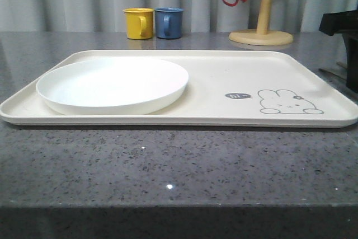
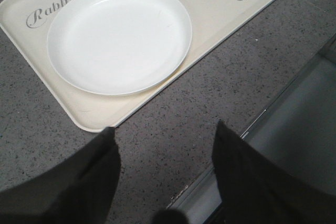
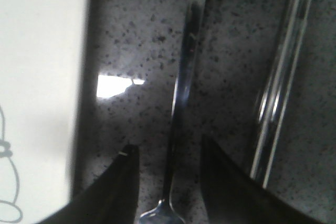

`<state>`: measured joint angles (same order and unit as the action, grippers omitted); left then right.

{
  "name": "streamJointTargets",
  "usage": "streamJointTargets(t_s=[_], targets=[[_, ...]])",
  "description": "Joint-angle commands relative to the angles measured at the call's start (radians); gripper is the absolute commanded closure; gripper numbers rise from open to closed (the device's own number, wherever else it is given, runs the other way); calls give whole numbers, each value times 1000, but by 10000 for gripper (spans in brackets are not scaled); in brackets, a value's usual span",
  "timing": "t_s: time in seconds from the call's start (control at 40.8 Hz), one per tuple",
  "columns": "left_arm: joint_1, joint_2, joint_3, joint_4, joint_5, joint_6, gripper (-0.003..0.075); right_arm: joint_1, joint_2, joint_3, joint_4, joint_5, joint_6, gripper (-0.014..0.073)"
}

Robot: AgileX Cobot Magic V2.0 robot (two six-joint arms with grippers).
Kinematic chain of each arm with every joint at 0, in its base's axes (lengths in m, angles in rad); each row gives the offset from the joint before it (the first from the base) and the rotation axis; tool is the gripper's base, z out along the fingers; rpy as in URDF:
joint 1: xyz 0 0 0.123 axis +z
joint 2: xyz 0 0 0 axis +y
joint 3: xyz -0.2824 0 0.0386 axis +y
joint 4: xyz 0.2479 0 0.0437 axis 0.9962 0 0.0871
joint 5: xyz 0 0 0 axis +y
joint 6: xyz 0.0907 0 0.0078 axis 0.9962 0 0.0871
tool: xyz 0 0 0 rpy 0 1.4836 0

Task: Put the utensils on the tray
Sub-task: 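Grasp the silver fork with the right gripper and lift it, then lower the fork onto the tray beside the plate and release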

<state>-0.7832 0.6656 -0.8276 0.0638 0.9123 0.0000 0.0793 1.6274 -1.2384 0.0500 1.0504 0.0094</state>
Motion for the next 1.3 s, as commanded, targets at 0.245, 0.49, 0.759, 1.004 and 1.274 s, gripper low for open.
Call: streamJointTargets(t_s=[0.245, 0.49, 0.759, 1.004, 1.274], targets=[[-10, -1, -28, 2, -69, -9, 331, -5, -24, -32, -9, -24, 0, 443], [-10, -1, -28, 2, -69, -9, 331, -5, -12, -32, -9, -18, 0, 483], [-10, -1, -28, 2, -69, -9, 330, -5, -42, -33, -8, 5, 0, 599], [-10, -1, -28, 2, -69, -9, 331, 88, -115, -123, 33, 100, 0, 597], [-10, -1, -28, 2, -71, -9, 331, 313, -51, -278, 56, 189, 71, 597]])
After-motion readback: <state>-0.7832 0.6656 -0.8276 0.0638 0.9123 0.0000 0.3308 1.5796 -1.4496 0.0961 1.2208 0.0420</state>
